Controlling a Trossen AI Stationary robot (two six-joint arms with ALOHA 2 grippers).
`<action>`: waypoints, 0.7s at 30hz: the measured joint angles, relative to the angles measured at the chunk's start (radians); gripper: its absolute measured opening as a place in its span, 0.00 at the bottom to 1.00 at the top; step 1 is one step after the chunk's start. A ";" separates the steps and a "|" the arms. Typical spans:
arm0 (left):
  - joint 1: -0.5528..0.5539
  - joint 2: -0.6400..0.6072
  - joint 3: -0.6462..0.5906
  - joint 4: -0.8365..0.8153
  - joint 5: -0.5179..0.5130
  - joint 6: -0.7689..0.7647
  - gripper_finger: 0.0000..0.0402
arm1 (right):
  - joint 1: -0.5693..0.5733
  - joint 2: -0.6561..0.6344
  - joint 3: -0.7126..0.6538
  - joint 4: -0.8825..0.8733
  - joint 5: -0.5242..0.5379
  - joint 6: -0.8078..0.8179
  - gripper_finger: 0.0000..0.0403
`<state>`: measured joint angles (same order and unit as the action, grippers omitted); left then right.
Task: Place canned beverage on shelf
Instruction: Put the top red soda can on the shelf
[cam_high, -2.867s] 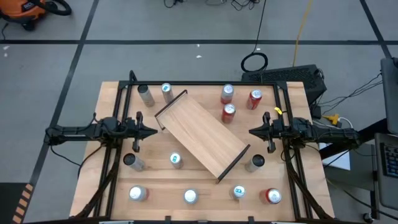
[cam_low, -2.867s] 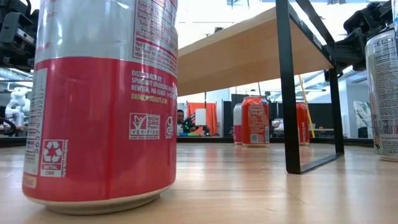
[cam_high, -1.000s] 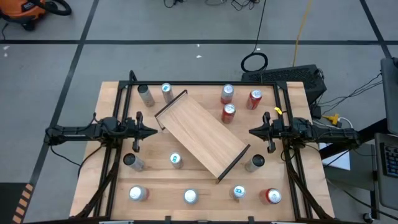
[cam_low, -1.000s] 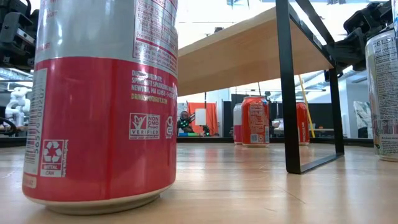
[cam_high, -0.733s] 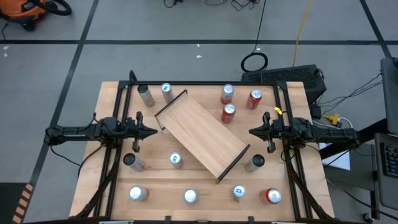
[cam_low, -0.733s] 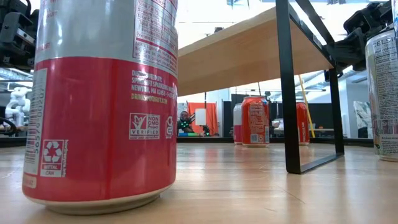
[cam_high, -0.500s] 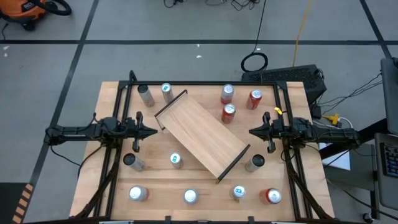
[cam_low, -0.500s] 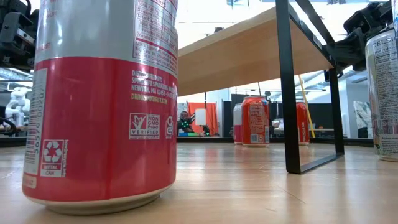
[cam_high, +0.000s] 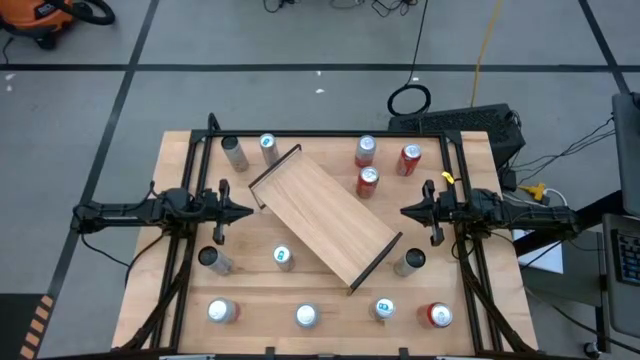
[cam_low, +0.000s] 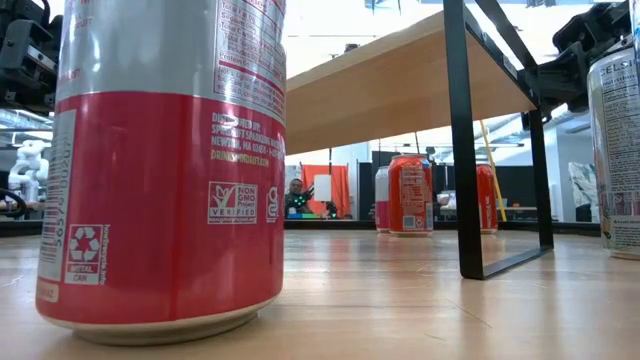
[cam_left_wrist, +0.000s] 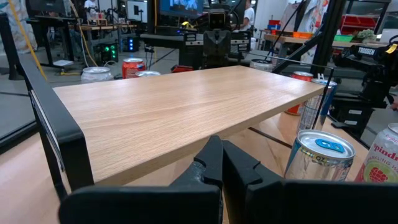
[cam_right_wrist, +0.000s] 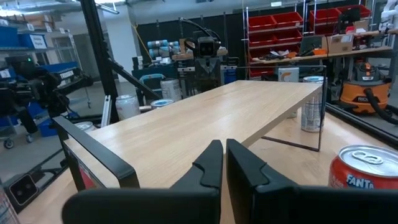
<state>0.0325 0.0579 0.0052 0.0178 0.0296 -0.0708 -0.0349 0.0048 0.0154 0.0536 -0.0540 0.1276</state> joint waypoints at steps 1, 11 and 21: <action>0.000 0.000 0.000 0.000 0.000 0.000 0.00 | 0.000 0.000 0.000 0.000 0.000 0.000 0.00; 0.000 0.000 0.000 0.000 0.000 0.000 0.00 | 0.000 0.000 0.030 0.002 -0.001 -0.160 0.00; 0.000 0.000 0.000 0.000 0.000 0.000 0.00 | 0.000 0.056 0.251 -0.148 0.021 -0.159 0.00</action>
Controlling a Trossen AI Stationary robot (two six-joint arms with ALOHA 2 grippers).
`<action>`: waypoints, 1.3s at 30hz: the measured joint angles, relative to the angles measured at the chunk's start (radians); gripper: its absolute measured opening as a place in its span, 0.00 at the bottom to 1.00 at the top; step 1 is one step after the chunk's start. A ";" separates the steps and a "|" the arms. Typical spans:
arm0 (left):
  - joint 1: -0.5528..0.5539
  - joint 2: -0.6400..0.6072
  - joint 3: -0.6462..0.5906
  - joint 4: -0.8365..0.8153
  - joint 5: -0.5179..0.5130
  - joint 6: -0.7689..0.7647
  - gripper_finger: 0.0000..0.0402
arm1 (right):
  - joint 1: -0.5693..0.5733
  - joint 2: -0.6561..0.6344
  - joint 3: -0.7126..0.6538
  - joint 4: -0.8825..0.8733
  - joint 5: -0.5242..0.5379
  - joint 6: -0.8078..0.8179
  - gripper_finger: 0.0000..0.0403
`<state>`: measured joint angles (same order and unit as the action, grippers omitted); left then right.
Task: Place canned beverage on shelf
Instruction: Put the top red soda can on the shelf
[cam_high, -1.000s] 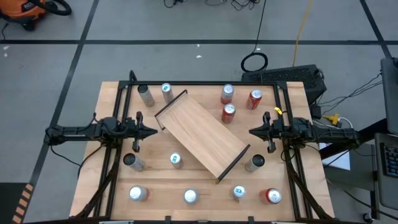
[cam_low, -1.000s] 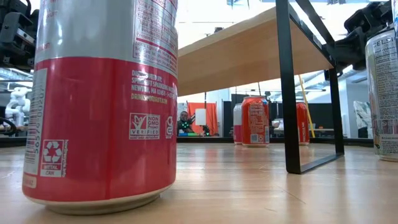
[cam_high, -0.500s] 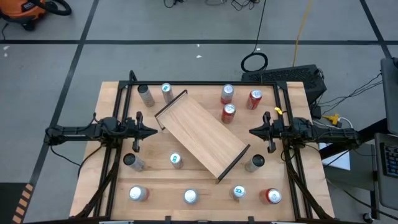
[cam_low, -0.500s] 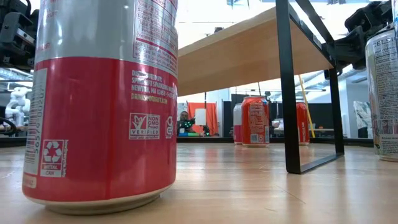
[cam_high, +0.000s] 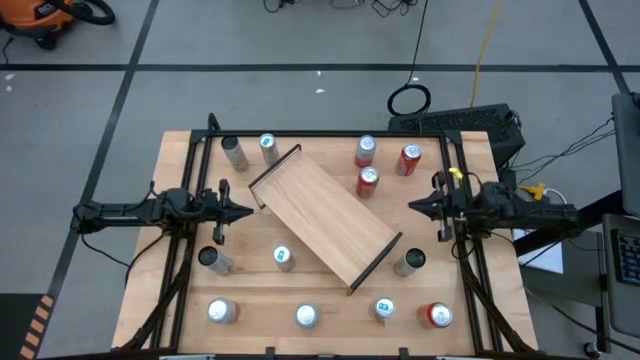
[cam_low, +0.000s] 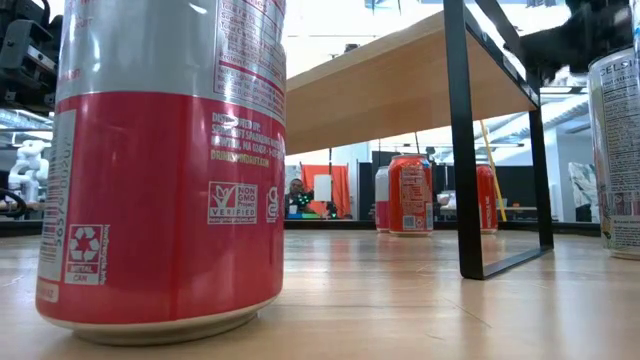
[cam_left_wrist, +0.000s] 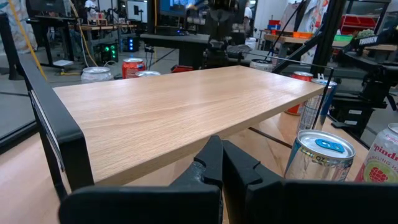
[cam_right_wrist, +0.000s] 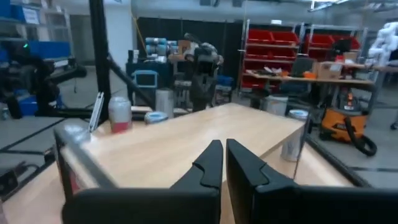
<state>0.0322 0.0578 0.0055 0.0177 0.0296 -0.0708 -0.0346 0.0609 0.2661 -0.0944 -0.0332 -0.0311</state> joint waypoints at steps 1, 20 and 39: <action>0.000 0.000 0.000 0.000 0.000 0.000 0.00 | 0.000 0.020 0.039 -0.021 0.009 0.000 0.00; 0.000 0.000 0.000 0.000 0.000 0.000 0.00 | 0.000 0.486 0.623 -0.248 0.002 0.113 0.00; 0.000 0.000 0.000 0.000 0.000 0.000 0.00 | 0.000 0.721 0.968 -0.430 -0.033 0.013 0.00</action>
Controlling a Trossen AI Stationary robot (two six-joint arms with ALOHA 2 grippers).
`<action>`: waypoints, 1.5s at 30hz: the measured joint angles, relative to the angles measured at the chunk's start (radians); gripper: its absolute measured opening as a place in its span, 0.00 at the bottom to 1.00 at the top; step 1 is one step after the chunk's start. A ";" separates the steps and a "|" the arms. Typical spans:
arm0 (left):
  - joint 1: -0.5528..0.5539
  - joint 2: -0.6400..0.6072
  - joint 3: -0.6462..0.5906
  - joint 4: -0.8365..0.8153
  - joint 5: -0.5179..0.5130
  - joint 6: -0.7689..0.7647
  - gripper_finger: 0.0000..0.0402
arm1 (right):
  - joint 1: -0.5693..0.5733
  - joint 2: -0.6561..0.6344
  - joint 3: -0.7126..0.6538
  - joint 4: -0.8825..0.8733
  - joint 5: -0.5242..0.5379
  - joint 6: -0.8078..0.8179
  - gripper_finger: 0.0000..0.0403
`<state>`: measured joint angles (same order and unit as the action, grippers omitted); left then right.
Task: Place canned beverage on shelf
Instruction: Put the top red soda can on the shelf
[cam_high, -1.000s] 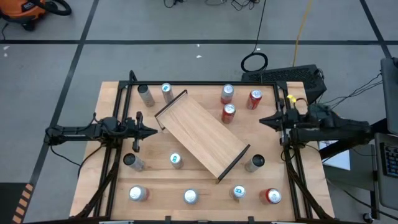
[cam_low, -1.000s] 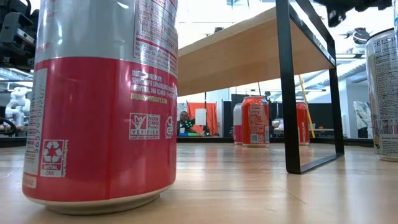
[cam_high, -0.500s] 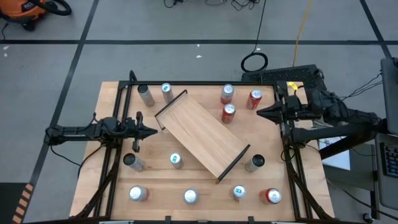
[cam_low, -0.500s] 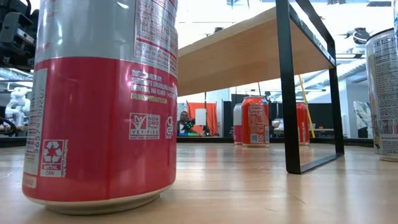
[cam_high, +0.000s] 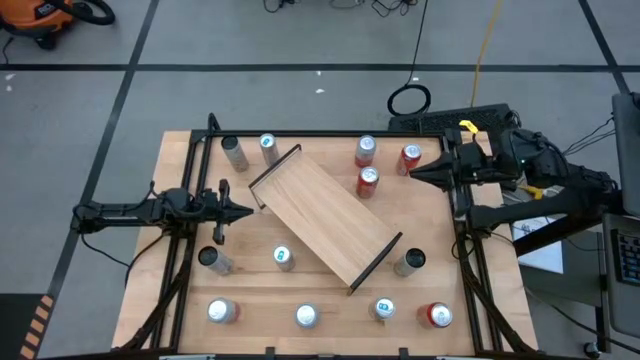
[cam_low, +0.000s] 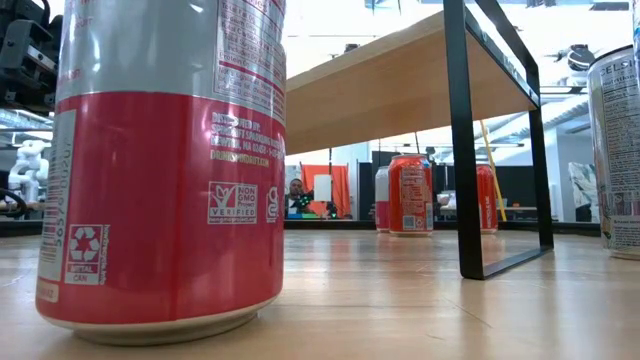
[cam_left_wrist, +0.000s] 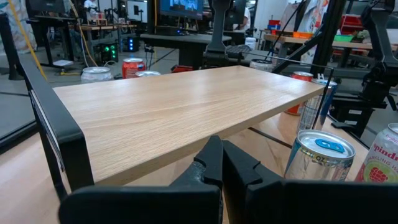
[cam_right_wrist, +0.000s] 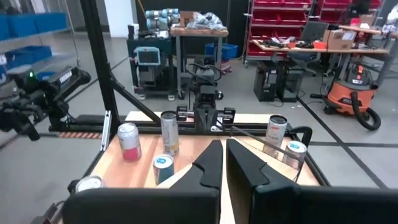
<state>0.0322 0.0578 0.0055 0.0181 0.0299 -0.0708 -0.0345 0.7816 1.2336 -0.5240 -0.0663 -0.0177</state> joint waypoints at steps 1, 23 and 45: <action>0.000 0.000 0.000 0.000 0.000 0.000 0.00 | 0.000 0.008 0.008 -0.004 -0.014 -0.015 0.00; 0.001 0.000 0.000 0.015 -0.082 0.104 0.00 | 0.000 0.073 0.028 -0.005 -0.013 -0.058 0.00; -0.002 0.054 0.264 -0.064 -0.130 -0.024 0.00 | -0.001 0.073 0.028 0.003 0.021 -0.021 0.00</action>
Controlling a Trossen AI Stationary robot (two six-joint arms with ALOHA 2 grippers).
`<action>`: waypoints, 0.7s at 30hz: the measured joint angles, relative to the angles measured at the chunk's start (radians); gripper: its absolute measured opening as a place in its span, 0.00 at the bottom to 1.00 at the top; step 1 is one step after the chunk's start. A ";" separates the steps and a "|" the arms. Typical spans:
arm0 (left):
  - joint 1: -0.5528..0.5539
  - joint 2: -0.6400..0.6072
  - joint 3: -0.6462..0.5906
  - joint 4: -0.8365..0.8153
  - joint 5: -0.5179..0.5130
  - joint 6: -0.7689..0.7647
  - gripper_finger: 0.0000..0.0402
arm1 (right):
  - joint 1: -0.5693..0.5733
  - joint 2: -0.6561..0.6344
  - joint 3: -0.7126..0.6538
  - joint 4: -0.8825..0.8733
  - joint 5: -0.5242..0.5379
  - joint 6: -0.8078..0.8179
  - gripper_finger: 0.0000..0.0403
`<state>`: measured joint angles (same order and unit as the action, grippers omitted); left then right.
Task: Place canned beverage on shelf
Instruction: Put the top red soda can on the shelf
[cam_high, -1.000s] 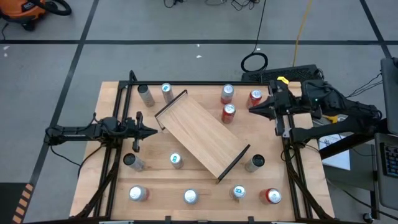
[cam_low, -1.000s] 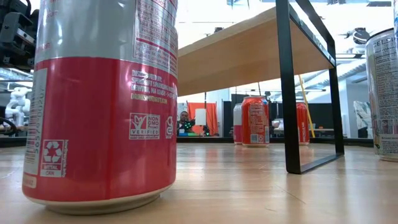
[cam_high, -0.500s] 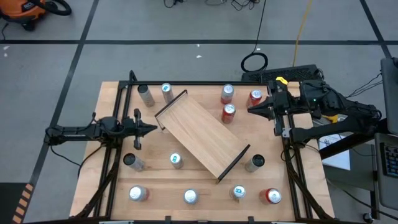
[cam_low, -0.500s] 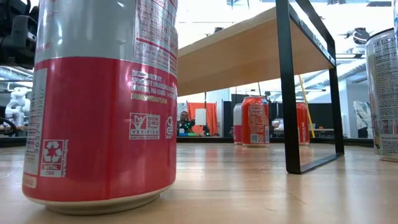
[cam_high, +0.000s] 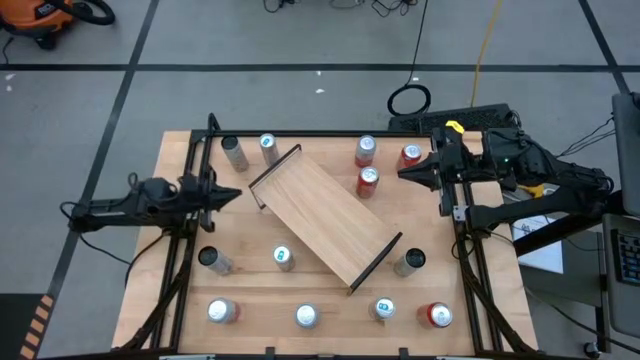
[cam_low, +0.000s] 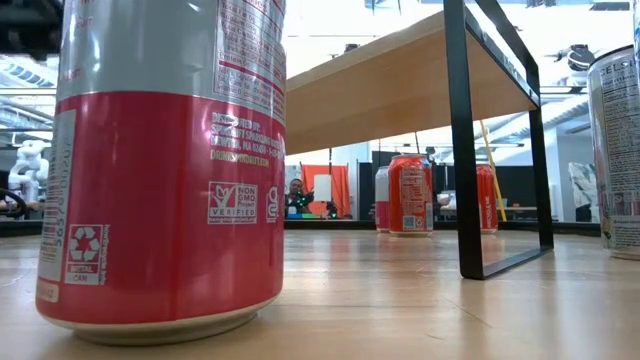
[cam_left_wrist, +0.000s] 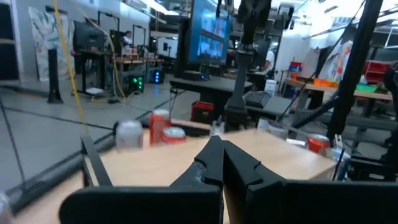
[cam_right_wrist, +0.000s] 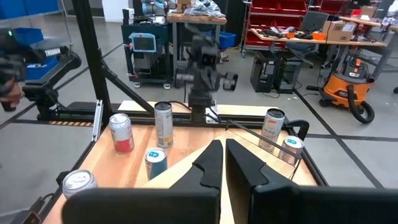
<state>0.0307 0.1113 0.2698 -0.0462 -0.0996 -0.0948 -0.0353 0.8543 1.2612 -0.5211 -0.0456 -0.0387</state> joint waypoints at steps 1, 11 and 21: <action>0.000 0.021 0.045 -0.038 -0.007 0.006 0.00 | 0.000 0.000 0.000 0.001 0.000 0.000 0.00; 0.000 0.309 0.463 -0.266 -0.004 0.022 0.00 | 0.000 0.008 0.000 0.001 -0.004 0.001 0.00; 0.000 0.589 0.834 -0.409 0.022 0.025 0.00 | 0.000 0.008 0.000 0.051 -0.007 0.096 0.00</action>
<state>0.0307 0.7003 1.1042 -0.4553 -0.0776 -0.0702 -0.0349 0.8626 1.2610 -0.4705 -0.0525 0.0573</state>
